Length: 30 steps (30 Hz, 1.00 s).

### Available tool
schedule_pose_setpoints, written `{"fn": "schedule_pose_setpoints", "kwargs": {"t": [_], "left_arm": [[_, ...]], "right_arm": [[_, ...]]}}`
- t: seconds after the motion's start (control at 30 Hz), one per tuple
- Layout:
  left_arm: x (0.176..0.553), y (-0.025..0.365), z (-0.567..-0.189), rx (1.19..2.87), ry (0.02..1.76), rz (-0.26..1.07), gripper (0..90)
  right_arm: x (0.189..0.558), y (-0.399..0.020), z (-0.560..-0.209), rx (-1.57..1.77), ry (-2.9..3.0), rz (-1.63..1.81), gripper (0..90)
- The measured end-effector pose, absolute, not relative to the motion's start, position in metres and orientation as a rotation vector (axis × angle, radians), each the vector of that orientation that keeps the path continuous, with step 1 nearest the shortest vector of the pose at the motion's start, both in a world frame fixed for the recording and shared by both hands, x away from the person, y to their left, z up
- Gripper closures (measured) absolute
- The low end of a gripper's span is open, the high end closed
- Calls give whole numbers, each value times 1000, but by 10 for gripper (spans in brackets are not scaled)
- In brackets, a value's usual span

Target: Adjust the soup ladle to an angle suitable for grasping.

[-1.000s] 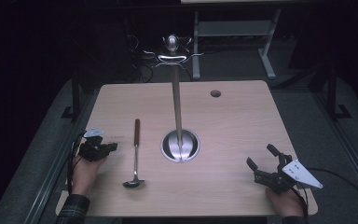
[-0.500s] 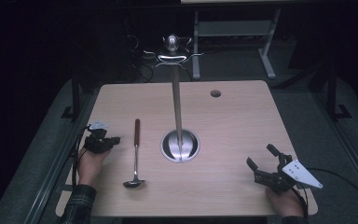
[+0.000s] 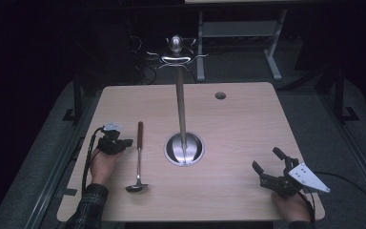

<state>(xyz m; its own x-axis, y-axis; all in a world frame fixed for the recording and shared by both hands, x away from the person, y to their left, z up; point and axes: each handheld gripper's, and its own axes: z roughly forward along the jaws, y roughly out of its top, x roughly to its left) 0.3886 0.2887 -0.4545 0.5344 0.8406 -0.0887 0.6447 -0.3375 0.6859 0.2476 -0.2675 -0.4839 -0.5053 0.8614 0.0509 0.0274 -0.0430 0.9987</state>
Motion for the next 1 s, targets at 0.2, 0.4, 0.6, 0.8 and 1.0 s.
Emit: {"fn": "schedule_pose_setpoints", "kwargs": {"t": [0.2,0.4,0.6,0.8,1.0], "left_arm": [[389,280,-457,2111,1167,357,898],[389,269,-456,2140,1137,353,898],[389,256,-456,2157,1100,341,898],[389,246,-455,2176,1054,316,898],[388,239,-453,2202,1003,292,898]], "right_arm": [[248,-268,-484,958,1578,1622,79],[248,-268,-484,959,1578,1623,80],[248,-268,-484,958,1578,1623,80],[248,-268,-484,957,1579,1624,80],[248,-268,-484,957,1580,1624,79]]}}
